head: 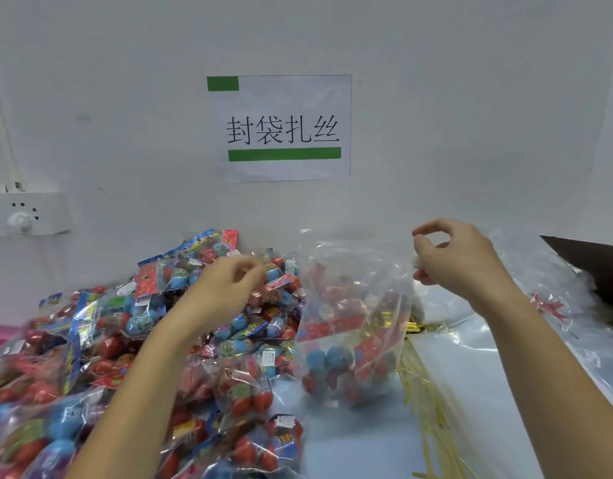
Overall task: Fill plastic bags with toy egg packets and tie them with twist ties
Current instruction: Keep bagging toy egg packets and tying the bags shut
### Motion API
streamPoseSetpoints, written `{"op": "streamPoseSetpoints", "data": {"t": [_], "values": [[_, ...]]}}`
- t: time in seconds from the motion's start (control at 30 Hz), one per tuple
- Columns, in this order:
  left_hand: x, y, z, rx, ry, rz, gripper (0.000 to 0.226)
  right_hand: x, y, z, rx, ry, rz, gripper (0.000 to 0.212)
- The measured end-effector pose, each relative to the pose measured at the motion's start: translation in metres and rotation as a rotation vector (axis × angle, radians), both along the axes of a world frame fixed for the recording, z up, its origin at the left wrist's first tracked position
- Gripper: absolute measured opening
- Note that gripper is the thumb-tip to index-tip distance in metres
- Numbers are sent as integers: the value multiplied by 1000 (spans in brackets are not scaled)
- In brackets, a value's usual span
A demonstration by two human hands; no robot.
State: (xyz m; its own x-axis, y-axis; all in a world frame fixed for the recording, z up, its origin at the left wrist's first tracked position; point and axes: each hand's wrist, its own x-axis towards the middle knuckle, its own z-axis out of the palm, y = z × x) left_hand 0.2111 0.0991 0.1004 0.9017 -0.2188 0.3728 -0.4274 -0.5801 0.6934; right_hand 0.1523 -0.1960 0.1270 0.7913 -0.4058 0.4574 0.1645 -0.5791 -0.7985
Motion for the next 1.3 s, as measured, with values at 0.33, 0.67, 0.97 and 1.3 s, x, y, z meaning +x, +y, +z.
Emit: {"op": "streamPoseSetpoints", "data": {"t": [0.33, 0.67, 0.97, 1.3], "values": [[4, 6, -37, 773, 427, 70, 76, -13, 30, 21, -299, -355, -170, 17], [4, 9, -29, 663, 310, 29, 45, -38, 122, 7, -561, -95, 693, 24], [6, 22, -12, 165, 161, 141, 35, -17, 148, -58, -1109, 743, 718, 67], [14, 21, -1, -684, 44, 257, 40, -9, 145, -61, -789, 614, 756, 23]]}}
